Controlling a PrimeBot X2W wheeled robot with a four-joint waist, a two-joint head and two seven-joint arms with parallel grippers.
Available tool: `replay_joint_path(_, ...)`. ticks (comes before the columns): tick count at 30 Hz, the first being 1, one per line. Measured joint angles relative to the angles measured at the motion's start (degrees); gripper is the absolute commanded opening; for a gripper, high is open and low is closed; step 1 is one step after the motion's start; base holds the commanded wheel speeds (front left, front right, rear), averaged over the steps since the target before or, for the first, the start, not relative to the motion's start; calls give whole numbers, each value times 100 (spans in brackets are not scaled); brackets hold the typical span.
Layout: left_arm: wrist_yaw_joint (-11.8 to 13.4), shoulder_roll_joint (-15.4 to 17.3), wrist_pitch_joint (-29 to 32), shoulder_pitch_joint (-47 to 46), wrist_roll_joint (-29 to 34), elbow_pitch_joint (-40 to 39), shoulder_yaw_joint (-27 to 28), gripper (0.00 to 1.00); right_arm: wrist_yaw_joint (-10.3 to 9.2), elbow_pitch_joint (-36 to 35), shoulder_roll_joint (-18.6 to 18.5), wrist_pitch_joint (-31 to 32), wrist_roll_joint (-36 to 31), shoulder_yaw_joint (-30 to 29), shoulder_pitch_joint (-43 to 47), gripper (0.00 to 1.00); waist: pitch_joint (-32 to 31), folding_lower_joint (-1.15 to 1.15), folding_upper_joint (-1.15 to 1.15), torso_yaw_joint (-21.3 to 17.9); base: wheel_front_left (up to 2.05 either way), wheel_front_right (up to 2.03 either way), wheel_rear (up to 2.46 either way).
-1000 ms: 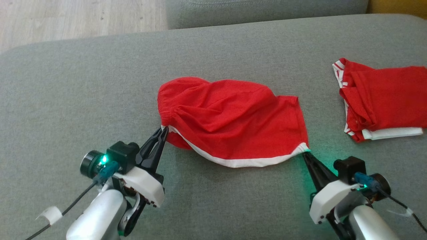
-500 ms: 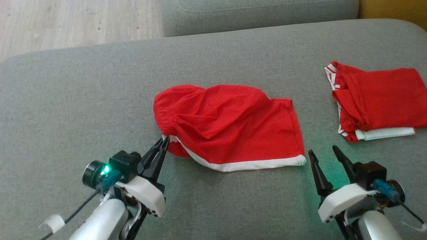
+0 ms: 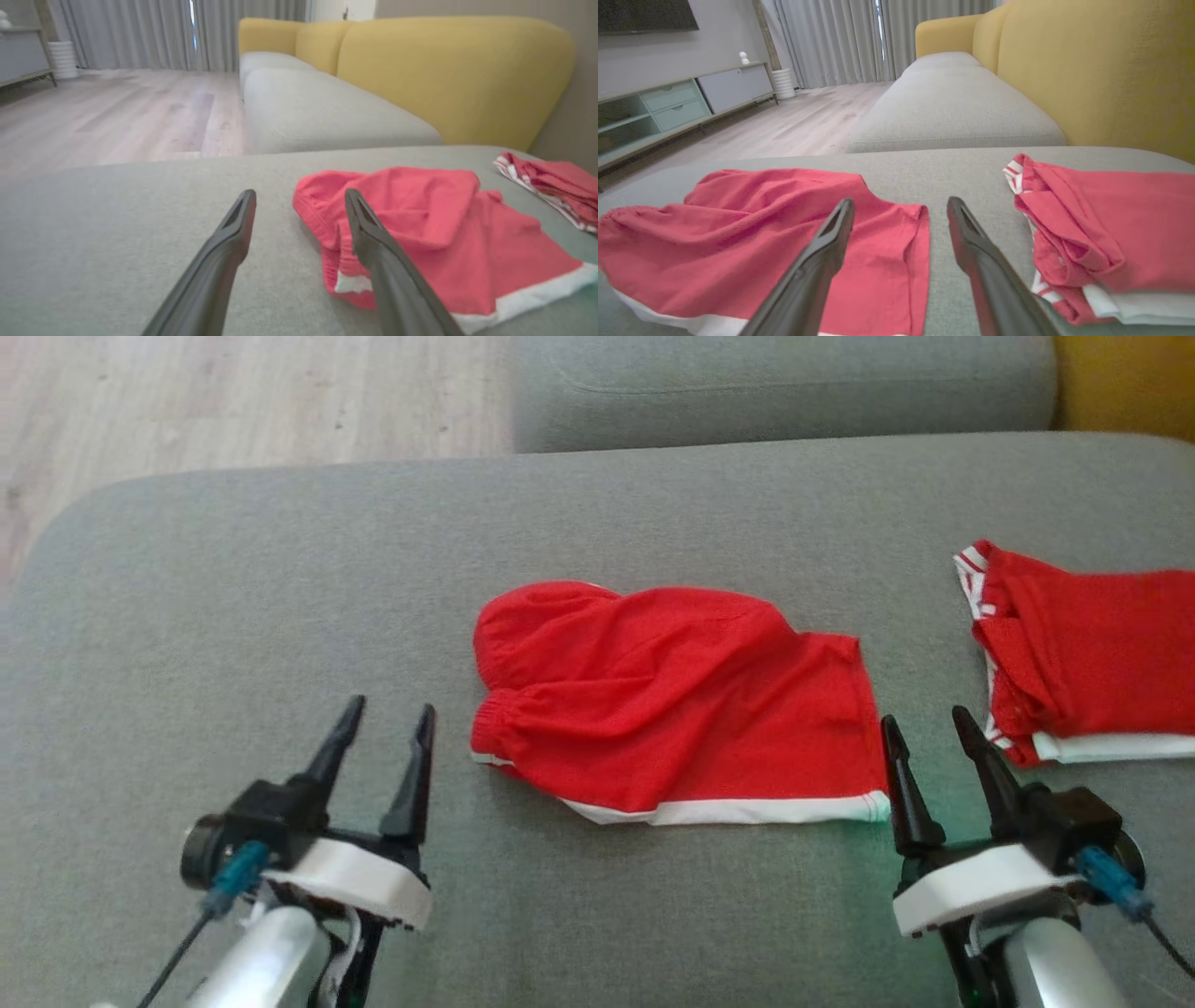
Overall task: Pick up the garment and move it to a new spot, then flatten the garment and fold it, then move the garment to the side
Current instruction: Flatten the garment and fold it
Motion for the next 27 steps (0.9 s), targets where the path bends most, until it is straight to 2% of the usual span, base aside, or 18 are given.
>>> replay_joint_path(8, 233, -46, -335, 498, -86, -385, 449, 100, 0, -73, 68, -100, 1, -120, 329, 100, -70, 0, 0, 223, 0, 0, 0)
replay_joint_path(14, 233, -232, -383, 793, 21, -472, 664, 100, 0, -42, 129, -152, 1, -132, 382, 100, -51, 0, 0, 238, 0, 0, 0)
replay_joint_path(20, 167, -276, -385, 787, 245, -563, 804, 100, 0, 58, 153, -130, -1, -172, 382, 100, 2, 0, 0, 199, 0, 0, 0)
replay_joint_path(27, -30, -396, -385, 773, 332, -421, 806, 100, 0, 568, 172, 280, -107, -219, 380, 100, 105, 0, 0, 169, 0, 0, 0)
